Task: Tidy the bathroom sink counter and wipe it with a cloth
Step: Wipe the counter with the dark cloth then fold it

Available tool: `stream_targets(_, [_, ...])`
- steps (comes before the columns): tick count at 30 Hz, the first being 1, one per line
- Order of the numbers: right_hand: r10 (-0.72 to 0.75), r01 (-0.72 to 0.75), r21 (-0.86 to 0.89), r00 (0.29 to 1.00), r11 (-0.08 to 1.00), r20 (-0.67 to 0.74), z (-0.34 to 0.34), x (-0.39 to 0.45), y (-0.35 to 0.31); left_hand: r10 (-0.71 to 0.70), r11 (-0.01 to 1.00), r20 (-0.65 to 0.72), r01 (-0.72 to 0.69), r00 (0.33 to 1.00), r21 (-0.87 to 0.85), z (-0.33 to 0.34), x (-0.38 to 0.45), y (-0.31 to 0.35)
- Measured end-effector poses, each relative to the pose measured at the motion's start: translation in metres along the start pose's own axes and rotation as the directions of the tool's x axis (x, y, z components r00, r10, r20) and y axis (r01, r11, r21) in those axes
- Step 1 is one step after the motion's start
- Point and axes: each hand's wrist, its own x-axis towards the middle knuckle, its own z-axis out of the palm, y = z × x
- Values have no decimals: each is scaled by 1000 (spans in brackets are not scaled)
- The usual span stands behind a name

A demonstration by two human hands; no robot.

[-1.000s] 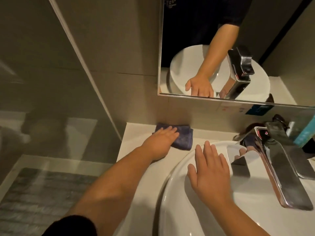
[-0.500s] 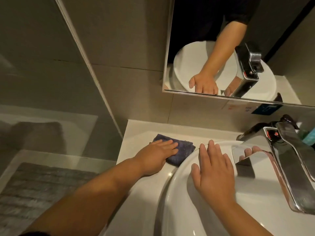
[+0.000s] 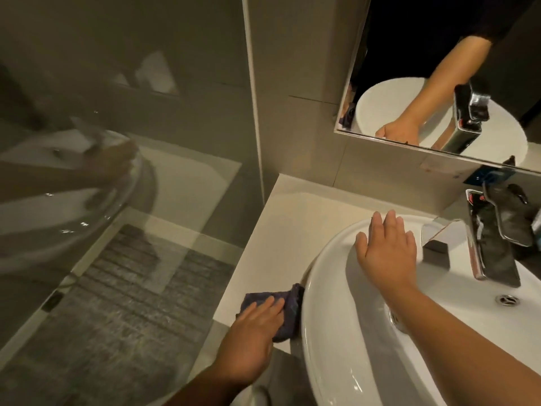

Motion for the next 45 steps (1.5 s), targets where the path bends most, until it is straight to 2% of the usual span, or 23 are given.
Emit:
stream_targets(6, [-23,23,-14,1000,1000,3,0,1,3,-105,994,-14,104,994,-30,25,-42,30])
stream_targets(9, [-32,33,-7,999,999,10,2,2,5,-215,967,-52,205,975,-150,22,-55,45])
stream_targets(11, [-32,32,-2,999,999,23,2,4,6,-285,898,-37,253,958,-361,12,-68,56])
stream_targets(15, [-45,43,13,993,999,106,-9,6,13,-216,748,206,298,954,-593,-17,-92,69])
stream_targets(17, [-79,74,34,978,997,191,-21,4,17,-235,498,353,424,906,-757,-36,-102,72])
stream_targets(18, [-104,87,83,968,993,228,-31,-1,18,-242,433,350,423,905,-796,-46,-107,73])
stream_targets(19, [-129,89,173,963,981,238,-43,-10,18,-260,434,311,398,914,-808,-56,-107,73])
stream_targets(20, [-139,66,293,962,954,236,-56,-24,19,-287,392,292,390,912,-833,-70,-107,76])
stream_targets(22, [-138,-4,482,956,876,258,-82,-55,19,-304,425,220,339,927,-839,-100,-101,87])
stream_targets(23, [-156,-30,553,946,832,285,-94,-70,20,-294,485,168,298,941,-822,-112,-95,93])
stream_targets(26, [-185,-182,738,904,650,386,-130,-103,25,-132,808,15,116,991,-577,-143,-75,118])
stream_targets(29, [-166,-351,784,855,512,491,-163,-115,29,55,940,-122,-92,991,-328,-161,-56,142])
stream_targets(31, [-173,-439,769,807,465,565,-179,-119,31,159,958,-196,-199,968,-208,-165,-42,155])
stream_targets(34, [-189,-501,745,760,440,622,-195,-127,33,304,949,-225,-315,926,-16,-163,-28,168])
stream_targets(37, [-151,-449,758,806,473,572,-201,-134,36,490,869,-246,-446,836,213,-157,-19,174])
stream_targets(39, [-111,-400,781,855,480,507,-202,-137,39,587,803,-251,-514,770,302,-150,-15,170])
stream_targets(41, [-86,-338,808,899,483,428,-202,-142,42,613,774,-215,-523,761,356,-141,-15,164])
stream_targets(45, [-70,-211,826,955,522,289,-206,-155,40,593,759,-166,-479,788,441,-127,-16,154])
